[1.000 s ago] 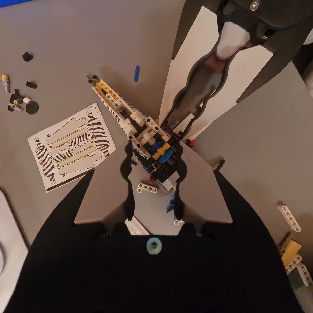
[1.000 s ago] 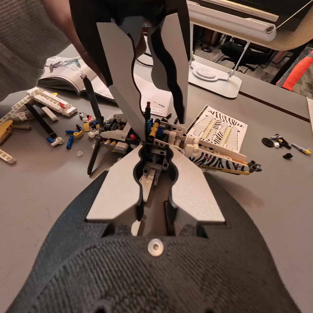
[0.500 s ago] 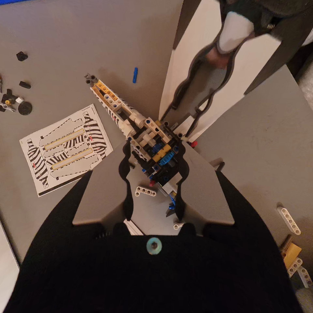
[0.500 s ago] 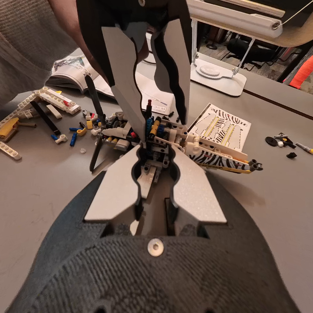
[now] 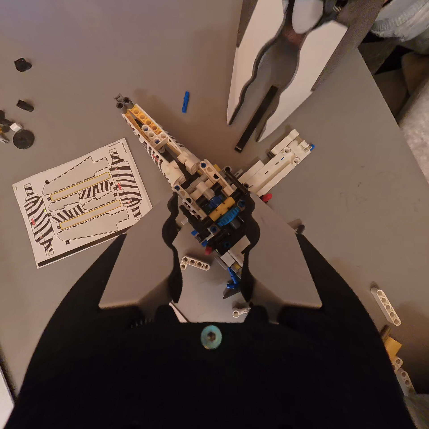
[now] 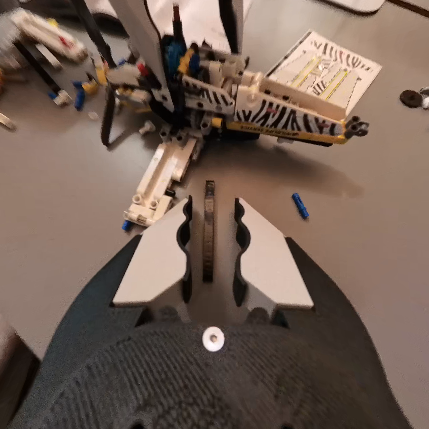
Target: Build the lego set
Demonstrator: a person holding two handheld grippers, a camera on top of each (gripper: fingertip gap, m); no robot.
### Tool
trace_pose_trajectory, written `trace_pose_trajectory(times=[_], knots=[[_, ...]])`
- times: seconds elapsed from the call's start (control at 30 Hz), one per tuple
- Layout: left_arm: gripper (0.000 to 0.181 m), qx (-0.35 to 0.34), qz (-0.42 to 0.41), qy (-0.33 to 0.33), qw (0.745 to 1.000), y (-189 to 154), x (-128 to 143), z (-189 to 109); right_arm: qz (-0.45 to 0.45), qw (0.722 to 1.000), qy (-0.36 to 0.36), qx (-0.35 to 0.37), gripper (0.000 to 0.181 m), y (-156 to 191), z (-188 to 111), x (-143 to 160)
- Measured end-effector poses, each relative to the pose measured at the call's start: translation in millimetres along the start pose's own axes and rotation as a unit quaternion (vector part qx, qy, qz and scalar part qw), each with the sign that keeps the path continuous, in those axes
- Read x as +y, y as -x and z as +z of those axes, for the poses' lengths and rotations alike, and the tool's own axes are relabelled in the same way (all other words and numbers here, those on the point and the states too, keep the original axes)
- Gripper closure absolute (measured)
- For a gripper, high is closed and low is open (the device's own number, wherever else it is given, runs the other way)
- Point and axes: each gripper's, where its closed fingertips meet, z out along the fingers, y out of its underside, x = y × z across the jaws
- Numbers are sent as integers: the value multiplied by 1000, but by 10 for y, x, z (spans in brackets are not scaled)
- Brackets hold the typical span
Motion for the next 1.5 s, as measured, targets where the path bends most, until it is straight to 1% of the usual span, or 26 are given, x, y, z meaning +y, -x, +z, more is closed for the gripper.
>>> trace_pose_trajectory(times=[0.03, 0.07, 0.1, 0.13, 0.17, 0.23, 0.27, 0.33, 0.47, 0.57, 0.67, 1.13, 1.5], knots=[[122, 1, -1, 0, 1000, 0, 1, 0, -9, 1000, 9, 5, 148, 7, 25, 15], [122, 2, -2, -1, 1000, 0, 1, 1, -12, 1000, 9, 1, 155, 34, 33, 2], [122, 2, -2, -2, 1000, 0, 1, 1, -10, 1000, 9, 4, 174, 32, 39, -14], [122, 3, -3, -2, 1000, 0, 1, 2, -2, 1000, -4, 19, 175, -14, 38, -59], [122, 3, -3, -2, 1000, -1, 2, 2, 11, 999, -32, 27, 175, -35, 25, -145], [122, 4, -4, -3, 1000, -2, 2, 3, 47, 995, -91, 7, 175, 30, -20, -352], [122, 4, -5, -3, 1000, -2, 2, 3, 57, 992, -109, 7, 175, 35, -34, -425], [122, 5, -7, -3, 1000, -4, 2, 5, 58, 991, -120, 28, 175, 5, -27, -496], [122, 5, -10, -2, 1000, -5, 6, 6, 77, 987, -137, 41, 175, 29, 28, -615], [122, 5, -9, -2, 1000, -5, 7, 5, 86, 985, -142, 50, 175, 25, 57, -642], [122, 5, -9, -3, 1000, -3, 8, 4, 71, 985, -145, 53, 175, 53, 68, -658], [123, 8, -10, -8, 1000, -5, 3, 7, 63, 986, -150, 48, 175, 98, 62, -678], [126, 20, -19, -17, 999, -7, -15, 3, -18, 985, -144, 92, 175, 105, 75, -687]])
